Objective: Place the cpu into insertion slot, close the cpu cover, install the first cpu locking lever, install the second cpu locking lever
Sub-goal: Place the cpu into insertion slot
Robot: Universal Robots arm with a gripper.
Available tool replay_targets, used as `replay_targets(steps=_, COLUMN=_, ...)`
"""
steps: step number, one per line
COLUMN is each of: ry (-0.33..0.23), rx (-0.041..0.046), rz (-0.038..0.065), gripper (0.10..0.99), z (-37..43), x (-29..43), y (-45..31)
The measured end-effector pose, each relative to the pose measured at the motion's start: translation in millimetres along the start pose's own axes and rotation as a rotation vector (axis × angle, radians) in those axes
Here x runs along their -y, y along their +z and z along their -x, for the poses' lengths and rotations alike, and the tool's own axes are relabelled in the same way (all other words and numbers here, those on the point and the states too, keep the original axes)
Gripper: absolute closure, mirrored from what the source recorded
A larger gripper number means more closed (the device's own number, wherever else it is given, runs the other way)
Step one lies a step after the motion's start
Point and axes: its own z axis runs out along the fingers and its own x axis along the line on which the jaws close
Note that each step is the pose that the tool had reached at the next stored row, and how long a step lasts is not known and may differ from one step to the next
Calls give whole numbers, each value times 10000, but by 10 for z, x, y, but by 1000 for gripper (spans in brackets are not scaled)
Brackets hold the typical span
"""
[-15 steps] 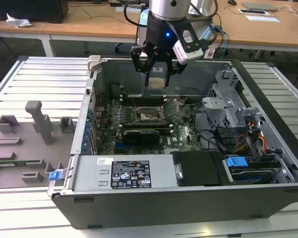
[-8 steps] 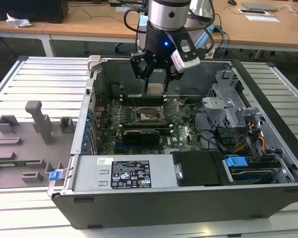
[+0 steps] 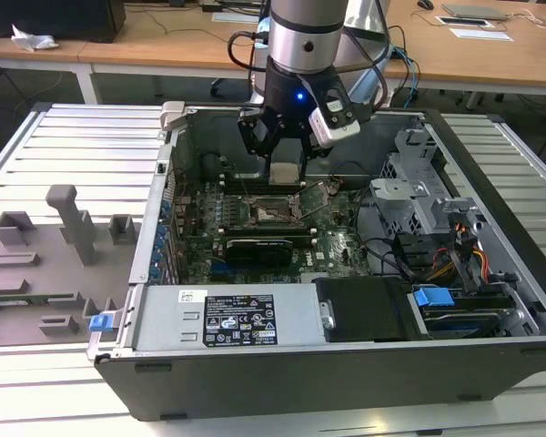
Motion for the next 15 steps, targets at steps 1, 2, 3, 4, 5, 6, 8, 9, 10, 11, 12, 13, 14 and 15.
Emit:
replay_targets(steps=1, ry=143, rx=12, rz=-2, gripper=549, z=0, x=0, y=3)
replay_targets(steps=2, ry=312, rx=28, rz=-5, gripper=549, z=0, x=1, y=6)
replay_targets(steps=3, ry=463, rx=41, rz=-7, gripper=549, z=0, x=1, y=8)
replay_targets(steps=4, ry=695, rx=62, rz=-7, gripper=549, z=0, x=1, y=12)
replay_targets(steps=5, ry=1017, rx=91, rz=-11, gripper=549, z=0, x=1, y=16)
replay_targets(steps=6, ry=1353, rx=122, rz=-15, gripper=549, z=0, x=2, y=20)
replay_targets(steps=8, ry=1912, rx=173, rz=-17, gripper=549, z=0, x=2, y=27)
replay_targets(steps=9, ry=2083, rx=187, rz=-18, gripper=549, z=0, x=3, y=29)
replay_targets(steps=10, ry=2207, rx=199, rz=-18, gripper=549, z=0, x=3, y=30)
replay_targets(steps=11, ry=2458, rx=221, rz=-19, gripper=549, z=0, x=3, y=33)
replay_targets(steps=12, ry=2611, rx=235, rz=-19, gripper=549, z=0, x=3, y=35)
replay_targets(steps=13, ry=2770, rx=250, rz=-19, gripper=549, z=0, x=3, y=37)
replay_targets(steps=14, ry=2989, rx=269, rz=-20, gripper=549, z=0, x=3, y=39)
replay_targets(steps=15, ry=3177, rx=285, rz=-21, gripper=549, z=0, x=4, y=41)
